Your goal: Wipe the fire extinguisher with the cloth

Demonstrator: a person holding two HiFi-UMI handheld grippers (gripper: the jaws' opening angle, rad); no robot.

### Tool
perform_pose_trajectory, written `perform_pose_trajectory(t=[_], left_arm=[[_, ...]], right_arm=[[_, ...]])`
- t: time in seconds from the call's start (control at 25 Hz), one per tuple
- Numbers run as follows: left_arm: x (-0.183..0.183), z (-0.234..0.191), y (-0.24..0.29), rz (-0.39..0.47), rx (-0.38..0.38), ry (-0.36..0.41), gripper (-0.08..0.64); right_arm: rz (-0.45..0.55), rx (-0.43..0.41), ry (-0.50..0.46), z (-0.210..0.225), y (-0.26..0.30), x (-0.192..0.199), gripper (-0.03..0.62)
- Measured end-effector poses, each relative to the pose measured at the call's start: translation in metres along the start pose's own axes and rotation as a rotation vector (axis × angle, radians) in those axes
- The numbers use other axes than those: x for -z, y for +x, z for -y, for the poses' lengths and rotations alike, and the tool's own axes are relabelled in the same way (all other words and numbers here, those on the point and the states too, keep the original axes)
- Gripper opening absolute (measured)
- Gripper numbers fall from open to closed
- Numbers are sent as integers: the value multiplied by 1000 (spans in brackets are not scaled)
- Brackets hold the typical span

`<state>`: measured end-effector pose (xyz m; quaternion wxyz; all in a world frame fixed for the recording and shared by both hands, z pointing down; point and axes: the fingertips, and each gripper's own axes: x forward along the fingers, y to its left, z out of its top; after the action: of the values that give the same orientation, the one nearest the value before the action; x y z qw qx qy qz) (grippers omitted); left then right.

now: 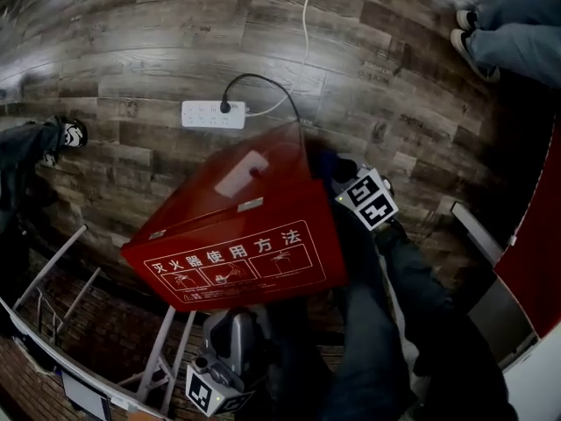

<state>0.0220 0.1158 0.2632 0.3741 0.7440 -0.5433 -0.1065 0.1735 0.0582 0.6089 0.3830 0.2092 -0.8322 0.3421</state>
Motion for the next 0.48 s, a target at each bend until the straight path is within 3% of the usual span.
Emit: perform_pose_trajectory(t=[0.08,0.12,0.16,0.36,0.48], left_arm=[[0,1,1,15,-14,-14,5],[1,1,2,21,-16,-21,5],[2,2,2,23,-16,-25,5],[9,-1,-3,26,-15,-31,5],[6,-9,-9,37,-33,-28,5]], right_arm=[[-14,-64,243,8,21,26,84],[4,-93,325,6,21,30,83],[25,-117,342,1,14,29,81],[202,-278,81,-59,-87,-27,78],[259,-288,-13,-73,-120,-48,78]])
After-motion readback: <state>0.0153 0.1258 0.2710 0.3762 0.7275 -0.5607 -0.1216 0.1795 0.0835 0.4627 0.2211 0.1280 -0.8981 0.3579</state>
